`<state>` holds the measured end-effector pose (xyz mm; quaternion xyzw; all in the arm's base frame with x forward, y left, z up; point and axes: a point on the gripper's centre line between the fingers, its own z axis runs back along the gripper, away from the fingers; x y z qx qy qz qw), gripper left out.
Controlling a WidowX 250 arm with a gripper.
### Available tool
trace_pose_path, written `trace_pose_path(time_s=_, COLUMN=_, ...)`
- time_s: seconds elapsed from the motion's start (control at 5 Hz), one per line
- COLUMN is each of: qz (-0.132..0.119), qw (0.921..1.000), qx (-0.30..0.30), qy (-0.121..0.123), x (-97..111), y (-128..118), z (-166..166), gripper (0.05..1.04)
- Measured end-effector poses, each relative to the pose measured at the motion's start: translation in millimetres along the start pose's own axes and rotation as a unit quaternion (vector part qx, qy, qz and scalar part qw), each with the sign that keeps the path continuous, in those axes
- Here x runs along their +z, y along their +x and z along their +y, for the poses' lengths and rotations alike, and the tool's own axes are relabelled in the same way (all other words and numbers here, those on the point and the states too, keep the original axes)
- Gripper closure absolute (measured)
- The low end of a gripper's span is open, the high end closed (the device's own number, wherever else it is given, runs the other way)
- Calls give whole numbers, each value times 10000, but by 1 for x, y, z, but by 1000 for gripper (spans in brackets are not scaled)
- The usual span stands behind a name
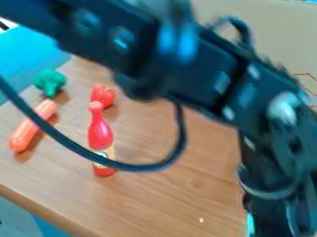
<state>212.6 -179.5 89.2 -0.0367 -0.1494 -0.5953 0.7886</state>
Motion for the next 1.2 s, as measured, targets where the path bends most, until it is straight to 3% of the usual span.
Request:
trace_pose_path(time_s=0.2, qz=-114, qw=9997, qx=197, qy=5, x=20, y=-5, z=5, gripper=179)
trace_pose_path(time_s=0.4, qz=-267, qw=9990, qx=342, qy=141, x=47, y=-6, z=14, gripper=73)
trace_pose_path(time_s=0.6, qz=-122, qw=9928, qx=1076, qy=508, x=77, y=-31, z=27, gripper=77)
trace_pose_path(time_s=0.8, qz=312, qw=9709, qx=2223, qy=835, x=83, y=-78, z=43, gripper=81)
trace_pose_path(time_s=1.0, qz=516, qw=9330, qx=3405, qy=1049, x=88, y=-123, z=68, gripper=82)
trace_pose_path(time_s=1.2, qz=518, qw=8943, qx=4336, qy=976, x=86, y=-149, z=81, gripper=82)
